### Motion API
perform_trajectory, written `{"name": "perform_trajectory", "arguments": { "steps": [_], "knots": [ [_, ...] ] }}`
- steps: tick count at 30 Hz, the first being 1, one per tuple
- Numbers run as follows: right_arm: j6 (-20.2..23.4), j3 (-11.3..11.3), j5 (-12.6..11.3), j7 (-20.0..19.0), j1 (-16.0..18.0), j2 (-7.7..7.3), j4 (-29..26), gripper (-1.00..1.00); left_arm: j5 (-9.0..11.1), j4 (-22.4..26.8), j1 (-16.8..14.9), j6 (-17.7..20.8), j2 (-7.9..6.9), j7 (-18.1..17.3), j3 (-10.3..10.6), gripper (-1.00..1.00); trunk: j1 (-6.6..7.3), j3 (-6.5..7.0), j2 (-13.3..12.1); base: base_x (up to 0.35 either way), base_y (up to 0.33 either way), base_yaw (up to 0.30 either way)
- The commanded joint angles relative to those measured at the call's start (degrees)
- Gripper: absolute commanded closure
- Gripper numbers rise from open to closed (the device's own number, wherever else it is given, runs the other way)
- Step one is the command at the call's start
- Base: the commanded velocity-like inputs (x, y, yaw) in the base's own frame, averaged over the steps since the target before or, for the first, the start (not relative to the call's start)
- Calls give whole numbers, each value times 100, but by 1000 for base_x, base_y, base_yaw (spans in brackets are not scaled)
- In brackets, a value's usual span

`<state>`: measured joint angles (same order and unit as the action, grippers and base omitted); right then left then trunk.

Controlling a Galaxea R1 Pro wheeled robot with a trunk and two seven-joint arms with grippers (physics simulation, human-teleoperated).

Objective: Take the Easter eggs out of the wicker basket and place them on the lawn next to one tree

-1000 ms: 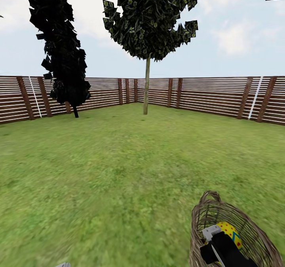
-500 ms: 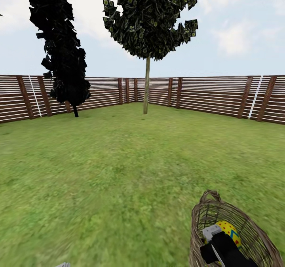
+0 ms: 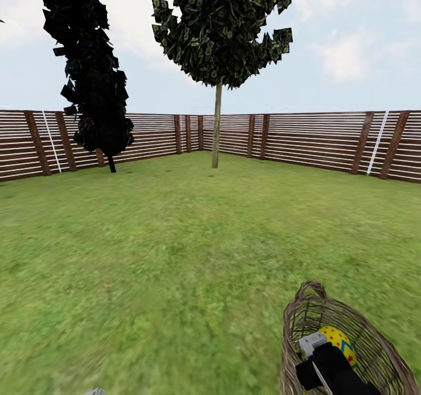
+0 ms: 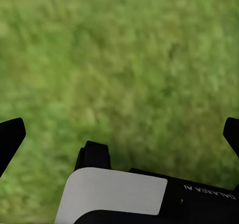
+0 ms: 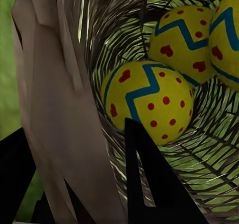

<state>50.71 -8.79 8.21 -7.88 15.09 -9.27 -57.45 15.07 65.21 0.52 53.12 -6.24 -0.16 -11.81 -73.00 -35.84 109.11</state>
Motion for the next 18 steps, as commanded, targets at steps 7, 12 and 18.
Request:
{"name": "perform_trajectory", "arguments": {
  "steps": [7, 12, 18],
  "knots": [
    [18, -16, 128, -47, 7, -4, -3, 100, 14, 9, 1, 23, 0, -2, -2, -100, -66, -59, 125, 0, 0, 0],
    [18, -11, 127, -47, 3, -5, -3, 100, 13, 9, 1, 32, 0, -2, -4, -100, -176, -149, 325, 0, 0, 0],
    [18, -10, 128, -47, 4, -5, -3, 100, 14, 9, 1, 36, 0, -2, -3, -100, -308, -256, 566, 0, 0, 0]
  ]
}}
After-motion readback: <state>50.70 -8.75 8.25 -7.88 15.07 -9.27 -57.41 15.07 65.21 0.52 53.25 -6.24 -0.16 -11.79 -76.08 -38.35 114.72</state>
